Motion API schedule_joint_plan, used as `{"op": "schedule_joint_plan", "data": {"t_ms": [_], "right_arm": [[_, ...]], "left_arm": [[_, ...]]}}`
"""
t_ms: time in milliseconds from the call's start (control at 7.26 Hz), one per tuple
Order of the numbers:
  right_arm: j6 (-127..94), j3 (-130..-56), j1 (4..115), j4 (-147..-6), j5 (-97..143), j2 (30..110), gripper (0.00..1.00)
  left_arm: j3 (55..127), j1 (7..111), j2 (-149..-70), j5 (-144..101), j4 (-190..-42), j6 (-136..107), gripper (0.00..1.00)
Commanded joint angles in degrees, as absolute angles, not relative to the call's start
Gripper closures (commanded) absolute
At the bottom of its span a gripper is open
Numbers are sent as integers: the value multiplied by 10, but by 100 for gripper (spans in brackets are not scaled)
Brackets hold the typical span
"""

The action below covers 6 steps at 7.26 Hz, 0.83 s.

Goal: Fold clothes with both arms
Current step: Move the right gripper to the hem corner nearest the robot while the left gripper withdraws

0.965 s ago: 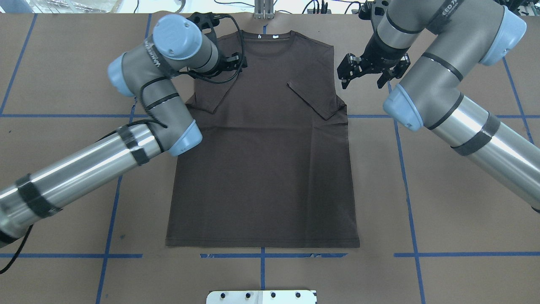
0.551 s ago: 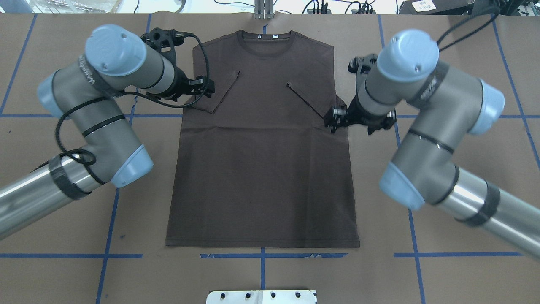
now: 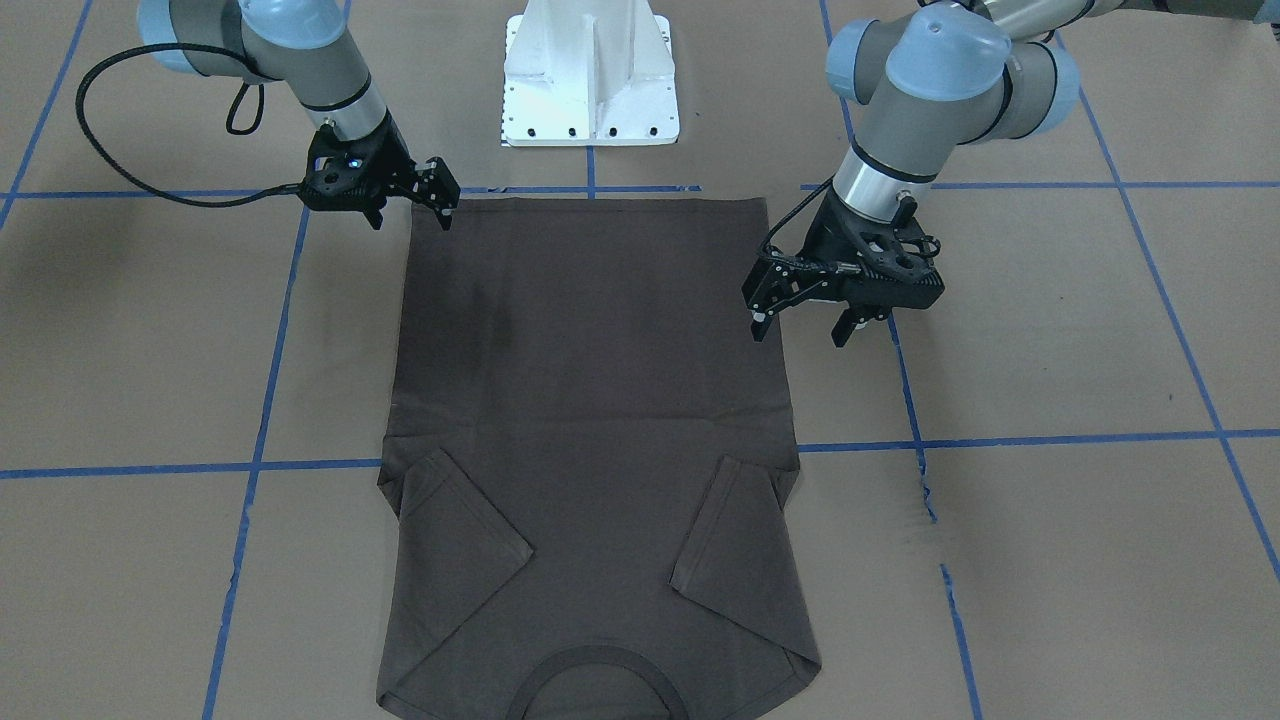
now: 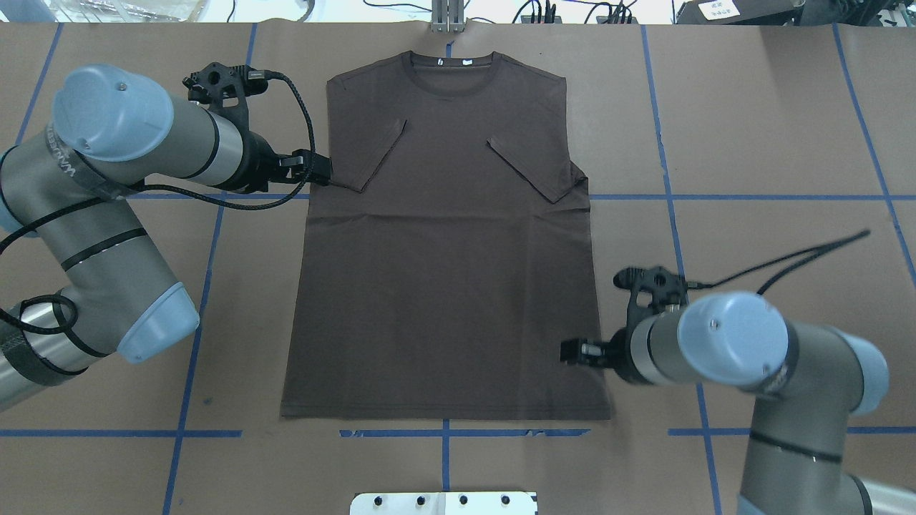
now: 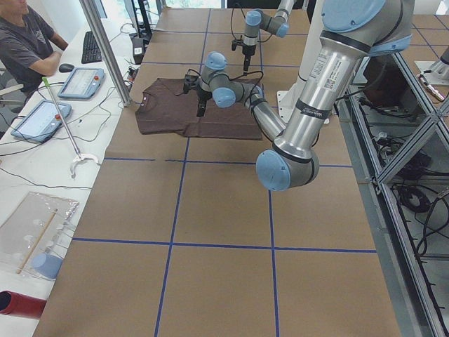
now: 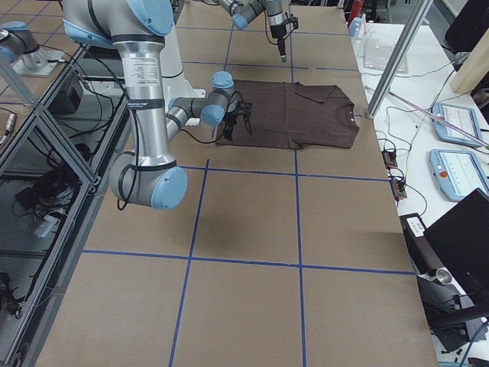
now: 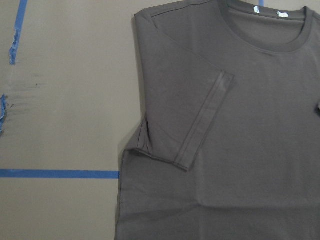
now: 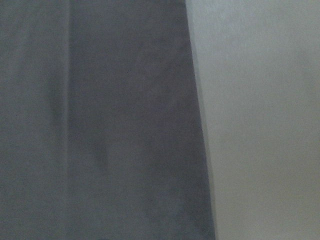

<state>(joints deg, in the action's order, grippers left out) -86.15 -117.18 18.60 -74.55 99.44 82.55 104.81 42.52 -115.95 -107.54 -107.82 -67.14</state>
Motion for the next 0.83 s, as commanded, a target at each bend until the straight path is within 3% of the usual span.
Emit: {"op": "schedule_joint_plan", "data": {"t_ms": [0, 413, 689], "right_arm": [[-889, -1175, 136, -776, 961, 840, 2], [-889, -1152, 127, -773, 966, 832, 2], [-889, -1153, 121, -773, 973, 830, 29]], "left_arm": [[1054, 425, -1163, -1075, -1078, -671, 0], [1056, 425, -1165, -1077, -1078, -671, 0], [1056, 425, -1164, -1078, -1078, -671, 0]]}}
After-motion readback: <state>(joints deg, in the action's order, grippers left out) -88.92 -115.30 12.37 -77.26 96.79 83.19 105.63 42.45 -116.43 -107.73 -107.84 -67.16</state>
